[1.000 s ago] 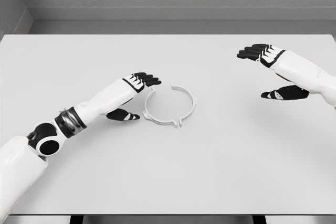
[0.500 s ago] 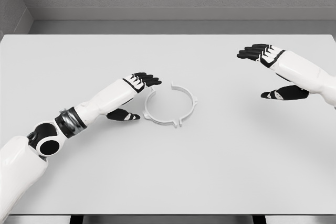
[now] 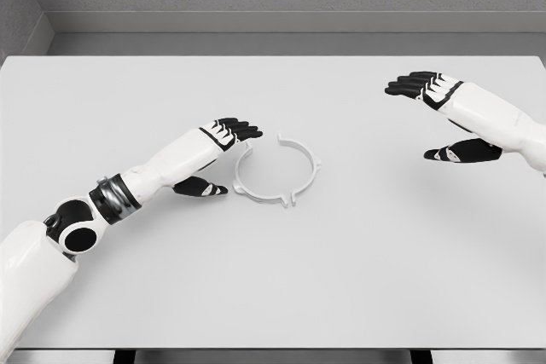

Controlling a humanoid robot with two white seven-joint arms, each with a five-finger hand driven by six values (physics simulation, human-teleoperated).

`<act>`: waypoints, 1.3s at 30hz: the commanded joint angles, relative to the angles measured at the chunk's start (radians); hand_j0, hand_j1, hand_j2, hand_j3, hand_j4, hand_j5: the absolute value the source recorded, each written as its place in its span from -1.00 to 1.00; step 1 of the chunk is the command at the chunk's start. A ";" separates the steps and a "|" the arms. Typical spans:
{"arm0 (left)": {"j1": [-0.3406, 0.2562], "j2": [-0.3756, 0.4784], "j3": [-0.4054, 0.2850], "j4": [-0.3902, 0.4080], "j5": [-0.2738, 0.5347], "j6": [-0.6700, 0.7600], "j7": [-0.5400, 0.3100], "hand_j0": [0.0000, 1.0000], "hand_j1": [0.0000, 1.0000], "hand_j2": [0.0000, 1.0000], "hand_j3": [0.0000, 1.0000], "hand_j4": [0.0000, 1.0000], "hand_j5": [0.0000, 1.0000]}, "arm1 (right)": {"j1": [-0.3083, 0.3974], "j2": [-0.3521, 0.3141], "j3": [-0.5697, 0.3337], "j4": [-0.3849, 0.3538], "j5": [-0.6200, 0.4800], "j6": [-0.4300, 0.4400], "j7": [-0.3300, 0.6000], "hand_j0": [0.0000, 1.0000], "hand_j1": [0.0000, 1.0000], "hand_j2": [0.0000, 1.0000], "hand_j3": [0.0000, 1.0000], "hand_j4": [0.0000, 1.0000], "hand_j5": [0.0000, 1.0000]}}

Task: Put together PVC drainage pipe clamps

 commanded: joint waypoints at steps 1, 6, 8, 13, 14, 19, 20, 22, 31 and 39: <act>0.000 0.000 0.000 0.000 0.007 0.000 0.001 1.00 1.00 1.00 1.00 1.00 1.00 | 0.000 -0.001 0.000 0.000 -0.007 0.002 -0.001 1.00 1.00 1.00 1.00 1.00 1.00; -0.087 0.039 0.037 0.039 0.047 0.000 0.007 1.00 1.00 1.00 1.00 1.00 1.00 | -0.026 0.056 0.003 -0.002 0.031 0.002 0.001 1.00 1.00 1.00 1.00 1.00 1.00; -0.084 0.037 0.040 0.038 0.047 0.000 0.005 1.00 1.00 1.00 1.00 1.00 1.00 | -0.028 0.056 0.003 -0.002 0.031 0.002 0.001 1.00 1.00 1.00 1.00 1.00 1.00; -0.075 0.028 0.019 0.032 0.039 0.000 0.005 1.00 1.00 1.00 1.00 1.00 1.00 | -0.026 0.056 0.003 -0.002 0.031 0.002 0.001 1.00 1.00 1.00 1.00 1.00 1.00; -0.074 0.014 0.008 0.029 0.034 0.000 0.005 1.00 1.00 1.00 1.00 1.00 1.00 | -0.026 0.056 0.003 0.000 0.031 0.002 0.001 1.00 1.00 1.00 1.00 1.00 1.00; -0.075 -0.010 -0.019 0.035 0.030 0.000 0.001 1.00 1.00 1.00 1.00 1.00 1.00 | -0.026 0.054 0.001 0.000 0.031 0.002 0.001 1.00 1.00 1.00 1.00 1.00 1.00; -0.072 -0.010 -0.021 0.033 0.030 0.000 0.001 1.00 1.00 1.00 1.00 1.00 1.00 | -0.026 0.054 0.001 0.001 0.031 0.002 0.001 1.00 1.00 1.00 1.00 1.00 1.00; -0.068 -0.009 -0.021 0.032 0.031 0.000 0.001 1.00 1.00 1.00 1.00 1.00 1.00 | -0.026 0.054 0.001 0.001 0.031 0.002 0.001 1.00 1.00 1.00 1.00 1.00 1.00; -0.041 0.000 -0.018 0.027 0.042 0.000 0.001 1.00 1.00 1.00 1.00 1.00 1.00 | -0.026 0.054 0.000 0.001 0.031 0.002 0.001 1.00 1.00 1.00 1.00 1.00 1.00; -0.038 0.000 -0.018 0.035 0.034 0.000 0.001 1.00 1.00 1.00 1.00 1.00 1.00 | -0.026 0.054 0.000 0.001 0.031 0.002 0.001 1.00 1.00 1.00 1.00 1.00 1.00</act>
